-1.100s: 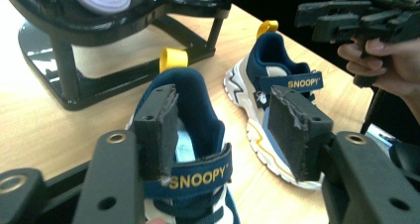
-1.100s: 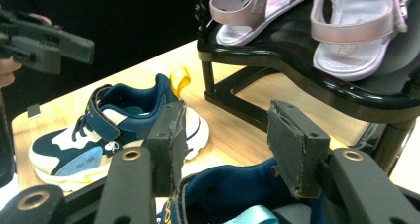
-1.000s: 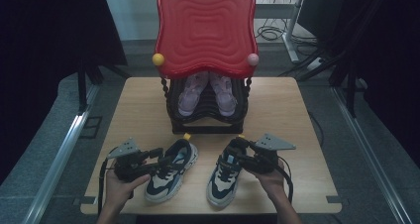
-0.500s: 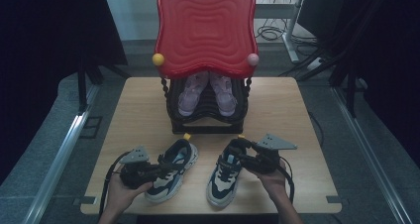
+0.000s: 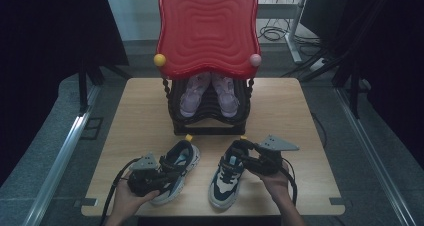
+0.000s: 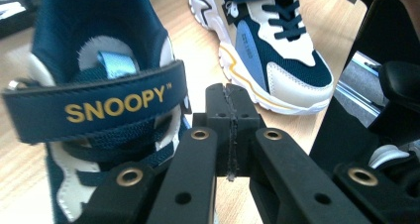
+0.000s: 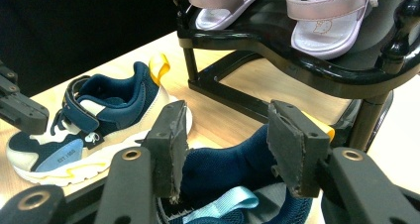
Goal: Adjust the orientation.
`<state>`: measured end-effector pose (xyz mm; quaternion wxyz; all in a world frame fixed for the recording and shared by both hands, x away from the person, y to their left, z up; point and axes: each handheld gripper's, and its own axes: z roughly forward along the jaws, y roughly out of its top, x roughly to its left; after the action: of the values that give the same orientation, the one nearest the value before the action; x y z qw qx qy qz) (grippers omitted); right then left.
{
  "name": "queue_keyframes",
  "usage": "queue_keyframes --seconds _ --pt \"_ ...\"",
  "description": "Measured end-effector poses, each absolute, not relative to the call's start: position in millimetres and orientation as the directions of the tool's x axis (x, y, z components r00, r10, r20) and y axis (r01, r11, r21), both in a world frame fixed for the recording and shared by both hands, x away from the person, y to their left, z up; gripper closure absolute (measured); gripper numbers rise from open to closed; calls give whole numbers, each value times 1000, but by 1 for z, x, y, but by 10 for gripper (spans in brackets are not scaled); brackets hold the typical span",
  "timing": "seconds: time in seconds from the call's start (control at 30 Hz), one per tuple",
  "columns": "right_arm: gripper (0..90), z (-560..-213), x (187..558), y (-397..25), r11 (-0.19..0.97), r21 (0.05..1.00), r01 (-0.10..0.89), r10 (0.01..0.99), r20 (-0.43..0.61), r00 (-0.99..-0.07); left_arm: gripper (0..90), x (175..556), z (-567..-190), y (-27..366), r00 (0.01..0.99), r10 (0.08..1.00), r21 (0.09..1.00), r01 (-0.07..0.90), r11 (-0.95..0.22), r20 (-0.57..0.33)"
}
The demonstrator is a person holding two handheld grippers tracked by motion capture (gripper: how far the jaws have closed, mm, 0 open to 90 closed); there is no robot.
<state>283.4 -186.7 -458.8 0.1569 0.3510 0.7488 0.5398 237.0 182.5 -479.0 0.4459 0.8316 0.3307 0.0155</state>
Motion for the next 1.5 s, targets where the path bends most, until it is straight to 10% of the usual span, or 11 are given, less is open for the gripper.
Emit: queue_keyframes --seconds 1.5 --pt "496 -462 287 -196 132 917 377 723 171 -669 900 238 -511 178 759 591 635 603 -482 -273"
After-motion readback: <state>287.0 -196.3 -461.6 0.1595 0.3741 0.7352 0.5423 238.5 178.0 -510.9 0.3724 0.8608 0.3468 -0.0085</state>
